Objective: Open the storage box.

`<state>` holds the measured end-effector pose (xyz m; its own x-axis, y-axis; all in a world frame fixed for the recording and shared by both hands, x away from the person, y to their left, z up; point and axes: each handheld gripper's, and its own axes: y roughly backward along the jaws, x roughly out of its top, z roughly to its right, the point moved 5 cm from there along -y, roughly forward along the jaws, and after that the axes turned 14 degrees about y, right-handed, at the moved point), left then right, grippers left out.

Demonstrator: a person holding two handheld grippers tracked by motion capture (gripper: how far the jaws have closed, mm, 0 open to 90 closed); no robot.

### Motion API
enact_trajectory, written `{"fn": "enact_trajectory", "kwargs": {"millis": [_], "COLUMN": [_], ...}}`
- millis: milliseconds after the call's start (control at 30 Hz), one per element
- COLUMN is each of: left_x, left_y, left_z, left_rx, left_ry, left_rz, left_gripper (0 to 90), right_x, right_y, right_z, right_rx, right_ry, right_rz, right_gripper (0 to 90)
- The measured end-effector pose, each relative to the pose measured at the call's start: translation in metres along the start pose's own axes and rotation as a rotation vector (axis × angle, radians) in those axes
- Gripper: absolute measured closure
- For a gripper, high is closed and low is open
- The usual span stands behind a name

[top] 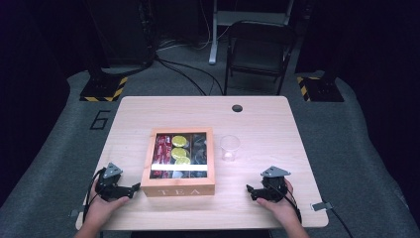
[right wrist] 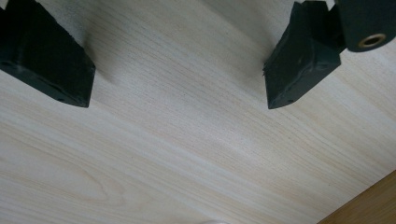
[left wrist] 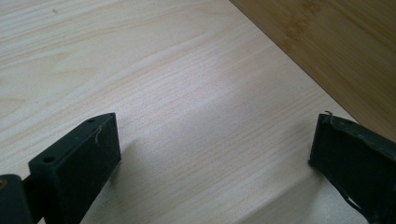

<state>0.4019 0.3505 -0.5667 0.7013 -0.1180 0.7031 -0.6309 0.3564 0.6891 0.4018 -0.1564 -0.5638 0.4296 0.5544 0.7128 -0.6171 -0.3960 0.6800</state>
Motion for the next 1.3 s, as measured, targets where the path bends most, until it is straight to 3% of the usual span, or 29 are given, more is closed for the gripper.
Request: {"fn": "enact_trajectory", "kwargs": {"millis": [333, 567, 633, 800, 967, 1033, 1133, 1200, 1300], "left_x": [0.000, -0.002, -0.002, 0.000, 0.000, -0.001, 0.003, 0.009, 0.018], "left_y": [0.001, 0.007, 0.007, 0.011, 0.016, 0.018, 0.023, 0.029, 0.036], "left_z": [0.000, -0.003, -0.003, -0.007, -0.009, -0.008, -0.004, -0.001, 0.003], "left_rx": [-0.003, -0.019, -0.021, -0.013, -0.032, -0.041, -0.051, -0.081, -0.102], "left_ry": [0.002, -0.004, -0.001, 0.012, 0.044, 0.044, 0.071, 0.118, 0.133], "left_rz": [-0.004, 0.022, 0.028, 0.035, 0.023, 0.002, 0.037, 0.061, 0.050], "left_gripper": [2.5, 15.2, 16.7, 32.9, 47.8, 49.0, 49.0, 48.9, 51.3], "right_x": [0.000, 0.001, 0.001, 0.003, 0.007, 0.010, 0.019, 0.026, 0.036], "right_y": [-0.001, -0.001, 0.000, 0.001, 0.005, 0.007, 0.012, 0.017, 0.023], "right_z": [0.001, 0.001, 0.000, -0.002, -0.008, -0.011, -0.016, -0.016, -0.019], "right_rx": [-0.003, -0.003, 0.003, 0.029, 0.069, 0.103, 0.111, 0.117, 0.128], "right_ry": [0.011, 0.013, 0.012, 0.047, 0.059, 0.048, 0.038, 0.033, 0.035], "right_rz": [-0.006, -0.005, 0.013, 0.031, 0.005, -0.023, -0.001, 0.006, 0.014], "right_gripper": [8.6, 9.8, 14.6, 27.0, 46.9, 51.7, 53.7, 57.1, 60.0]}}
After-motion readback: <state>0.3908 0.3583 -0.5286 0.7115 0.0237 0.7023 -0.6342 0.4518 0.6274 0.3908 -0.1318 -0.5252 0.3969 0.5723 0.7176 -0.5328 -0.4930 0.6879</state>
